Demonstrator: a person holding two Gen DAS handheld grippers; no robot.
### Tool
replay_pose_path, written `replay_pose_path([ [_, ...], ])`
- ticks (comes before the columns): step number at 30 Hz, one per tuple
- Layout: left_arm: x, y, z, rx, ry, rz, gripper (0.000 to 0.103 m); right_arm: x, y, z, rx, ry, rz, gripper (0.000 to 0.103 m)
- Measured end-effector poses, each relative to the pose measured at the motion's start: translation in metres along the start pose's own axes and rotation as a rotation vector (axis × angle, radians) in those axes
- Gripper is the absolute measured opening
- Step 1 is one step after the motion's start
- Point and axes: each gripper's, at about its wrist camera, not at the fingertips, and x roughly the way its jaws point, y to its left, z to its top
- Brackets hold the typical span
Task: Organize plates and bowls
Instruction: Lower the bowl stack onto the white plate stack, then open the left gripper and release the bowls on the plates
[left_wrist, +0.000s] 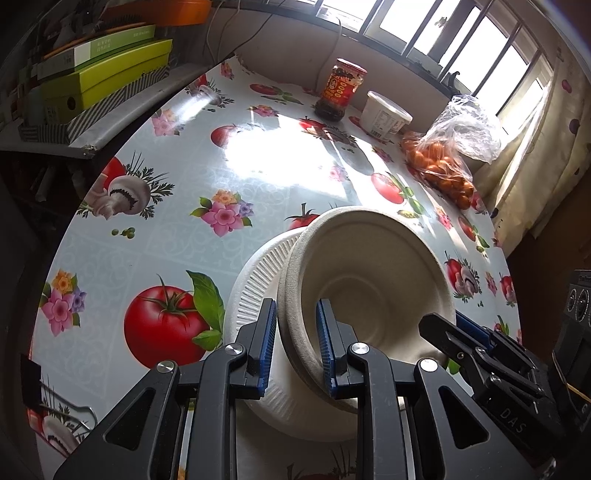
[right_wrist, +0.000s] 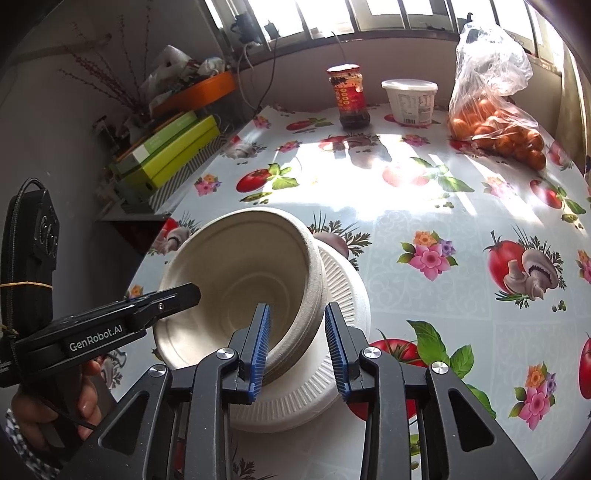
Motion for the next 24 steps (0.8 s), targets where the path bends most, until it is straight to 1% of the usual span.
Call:
replay_pose_path([
  [5,0.001,0.0,0.0,0.0,-0.001,-0.005,0.024,-0.002,0.0,0.001,0.001,-0.01,-0.003,0.035],
  [8,-0.001,-0.001,0.0,0.002,-0.007,-0.014,0.036,-0.003,0.0,0.001,-0.001,-0.015,-0.002,0.039],
  [9,-0.002,-0.001,0.0,0.004,-0.008,-0.016,0.037,-0.004,0.0,0.0,-0.002,-0.018,-0.002,0.039],
  [17,-0.008,-0.003,-0.001,0.009,-0.026,-0.015,0.038,-0.009,0.001,-0.002,-0.008,-0.038,-0.002,0.043],
  [19,-0.01,-0.004,-0.001,0.016,-0.033,-0.009,0.039,-0.011,0.001,-0.003,-0.008,-0.042,-0.003,0.043],
  [21,-0.013,-0.006,-0.002,0.02,-0.04,-0.014,0.042,-0.013,0.002,-0.003,-0.009,-0.049,-0.003,0.043],
  [24,-0.016,-0.008,-0.004,0.031,-0.047,-0.005,0.043,-0.016,0.003,-0.005,-0.016,-0.06,-0.007,0.043],
])
